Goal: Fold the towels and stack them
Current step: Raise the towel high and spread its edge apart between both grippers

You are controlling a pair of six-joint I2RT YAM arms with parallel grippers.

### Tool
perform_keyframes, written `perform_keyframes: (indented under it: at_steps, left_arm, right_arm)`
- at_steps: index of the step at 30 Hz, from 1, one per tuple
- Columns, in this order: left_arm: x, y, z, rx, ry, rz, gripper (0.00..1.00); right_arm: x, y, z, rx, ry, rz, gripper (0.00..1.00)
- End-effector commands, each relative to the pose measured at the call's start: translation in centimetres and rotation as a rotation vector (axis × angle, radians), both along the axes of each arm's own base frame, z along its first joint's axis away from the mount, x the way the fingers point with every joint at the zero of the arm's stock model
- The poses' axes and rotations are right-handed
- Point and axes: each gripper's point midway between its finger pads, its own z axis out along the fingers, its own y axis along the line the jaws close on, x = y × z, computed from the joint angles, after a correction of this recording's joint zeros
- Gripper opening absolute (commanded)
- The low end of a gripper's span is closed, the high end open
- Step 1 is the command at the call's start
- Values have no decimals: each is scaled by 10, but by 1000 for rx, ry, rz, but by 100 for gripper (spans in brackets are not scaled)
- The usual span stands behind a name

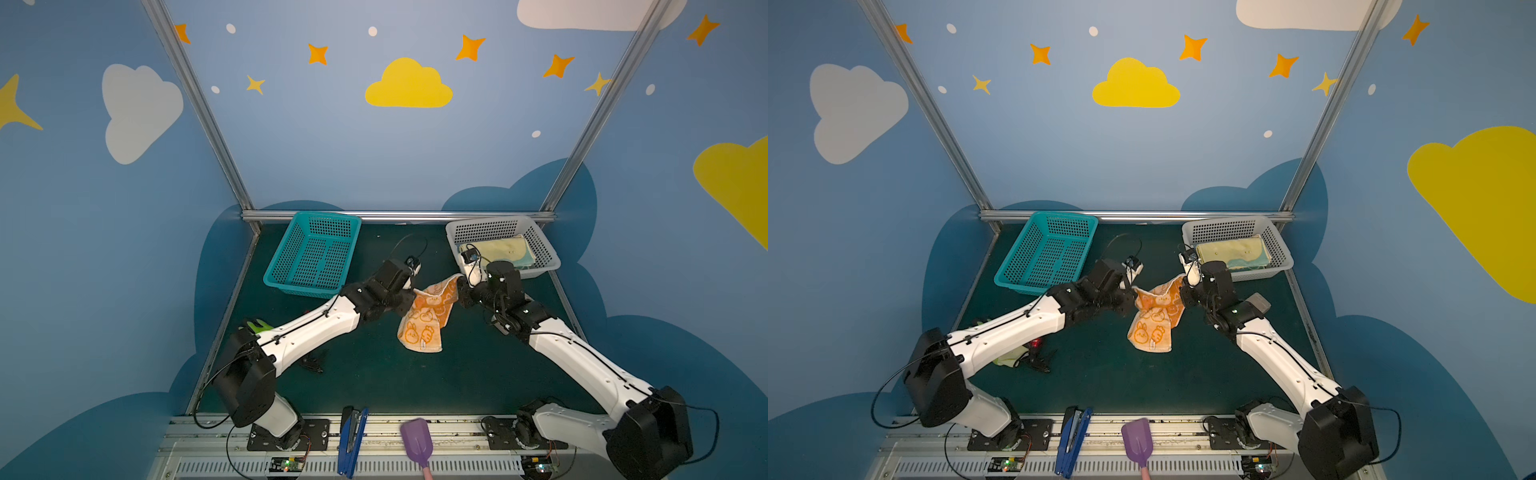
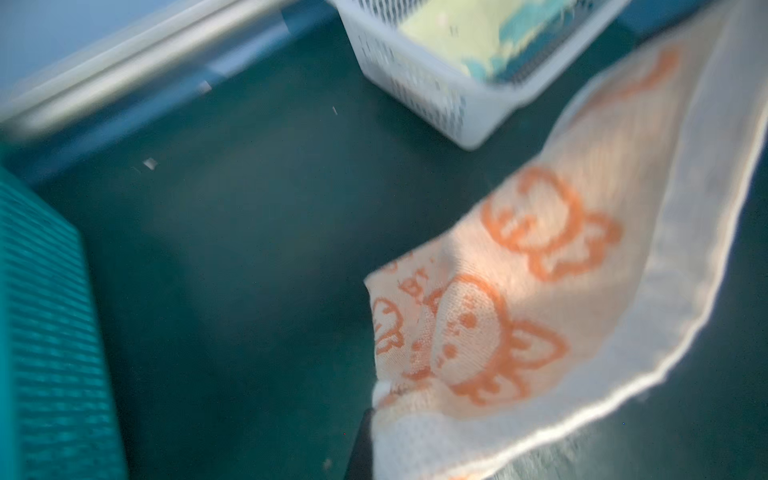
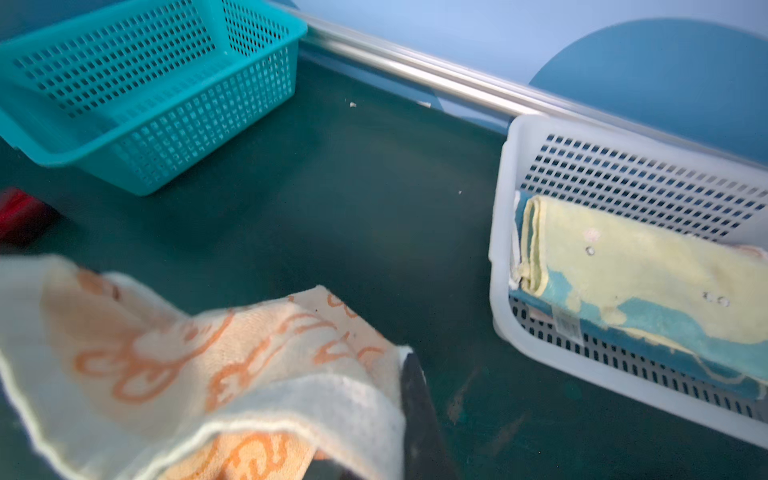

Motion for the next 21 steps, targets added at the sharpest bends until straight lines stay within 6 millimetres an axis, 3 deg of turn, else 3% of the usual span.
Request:
perform_keyframes:
  at_steps: [1,5,10,15,21]
  left_arm:
    - [18,30,51,62,-91,93,4]
    - [37,48,96,129,-179,158,4]
    - [38,64,142,157,-239,189,4]
    - [11,64,188,69,-282,93,4]
    - [-27,71,239,-63,-394,-17,4]
  right_arm:
    - [8,4,75,62,-184,5,0]
    - [13,0,107,30,-234,-9,0]
    - [11,-4,149,28,-309,-10,0]
    - [-3,-1,188,49,-382,48,0]
    - [-23,-10,231,49,-492,58,0]
